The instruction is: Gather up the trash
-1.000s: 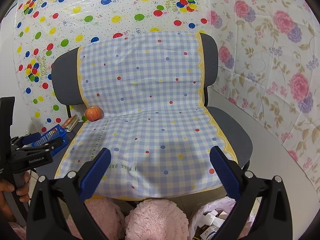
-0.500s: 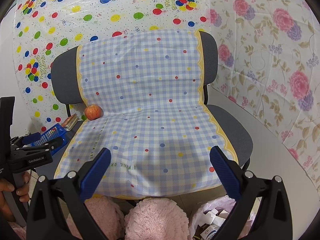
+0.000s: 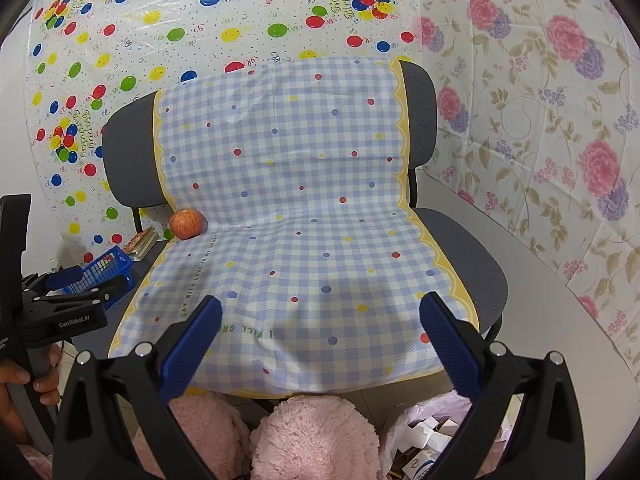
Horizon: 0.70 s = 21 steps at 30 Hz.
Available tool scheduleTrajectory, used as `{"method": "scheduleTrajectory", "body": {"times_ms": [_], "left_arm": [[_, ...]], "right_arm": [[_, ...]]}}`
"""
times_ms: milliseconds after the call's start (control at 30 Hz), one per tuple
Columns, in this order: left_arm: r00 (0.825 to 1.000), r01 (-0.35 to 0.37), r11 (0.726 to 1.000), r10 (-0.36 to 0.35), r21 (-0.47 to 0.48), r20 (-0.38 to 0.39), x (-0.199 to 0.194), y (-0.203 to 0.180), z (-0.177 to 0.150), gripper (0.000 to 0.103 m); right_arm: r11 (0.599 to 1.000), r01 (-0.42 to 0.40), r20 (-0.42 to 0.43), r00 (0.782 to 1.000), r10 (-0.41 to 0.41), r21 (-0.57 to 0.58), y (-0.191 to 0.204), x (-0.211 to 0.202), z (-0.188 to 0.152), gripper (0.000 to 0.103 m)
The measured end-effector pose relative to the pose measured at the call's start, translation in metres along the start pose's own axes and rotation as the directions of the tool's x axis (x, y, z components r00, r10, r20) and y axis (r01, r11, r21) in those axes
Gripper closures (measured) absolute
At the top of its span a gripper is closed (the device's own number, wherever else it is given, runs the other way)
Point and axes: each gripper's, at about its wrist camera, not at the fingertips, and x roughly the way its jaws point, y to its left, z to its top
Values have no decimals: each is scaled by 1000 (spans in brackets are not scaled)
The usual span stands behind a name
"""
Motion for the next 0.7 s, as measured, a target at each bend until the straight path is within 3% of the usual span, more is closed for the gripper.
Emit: {"method": "scheduleTrajectory", "body": {"times_ms": [400,700], "left_arm": [[1000,-18,1000,18,18,21,2,0,-5,10],[999,-5,1000,5,7,-33,33,11,4,8]], "right_arm": [[1000,-5,-8,1000,5,6,0,3,-1,6],[999,-1,-32,999,2,37,-7,30,-1,6]]}}
